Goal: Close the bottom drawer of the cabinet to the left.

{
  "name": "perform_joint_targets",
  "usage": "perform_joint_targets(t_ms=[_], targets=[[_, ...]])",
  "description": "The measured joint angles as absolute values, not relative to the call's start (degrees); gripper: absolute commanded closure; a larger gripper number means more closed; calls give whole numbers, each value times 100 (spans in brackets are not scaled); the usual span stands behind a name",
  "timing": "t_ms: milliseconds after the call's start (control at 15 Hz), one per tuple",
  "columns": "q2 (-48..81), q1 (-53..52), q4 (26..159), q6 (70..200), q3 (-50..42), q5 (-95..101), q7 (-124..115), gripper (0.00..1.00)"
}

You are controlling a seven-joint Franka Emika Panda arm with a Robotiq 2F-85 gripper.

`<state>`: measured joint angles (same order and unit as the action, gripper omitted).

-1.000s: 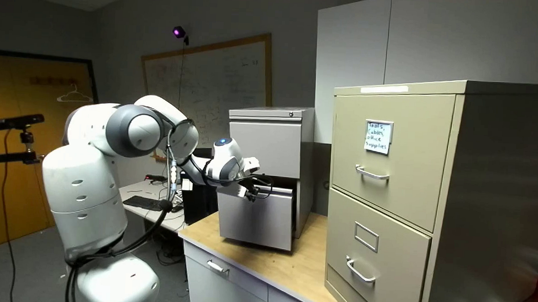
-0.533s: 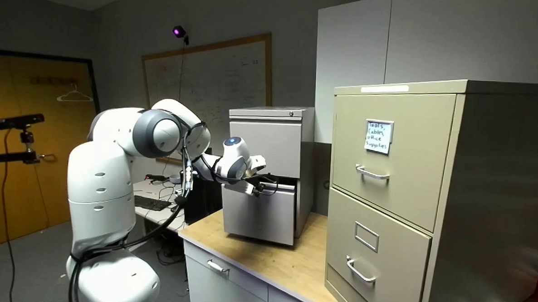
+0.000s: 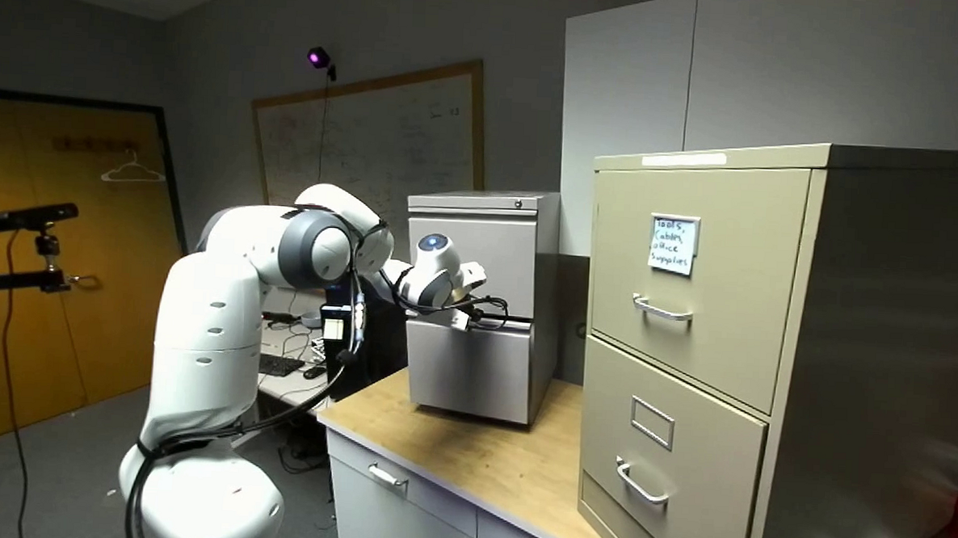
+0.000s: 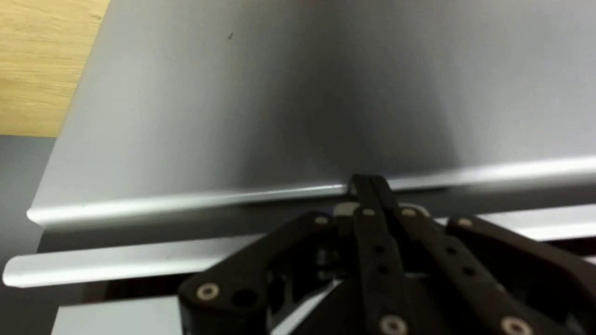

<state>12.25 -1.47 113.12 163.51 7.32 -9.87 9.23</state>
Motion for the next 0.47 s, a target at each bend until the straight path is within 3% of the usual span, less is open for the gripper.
perform_joint_targets(t_ms=[467], targets=[[1878,9,10410,16110,919,-1425,1447,100]])
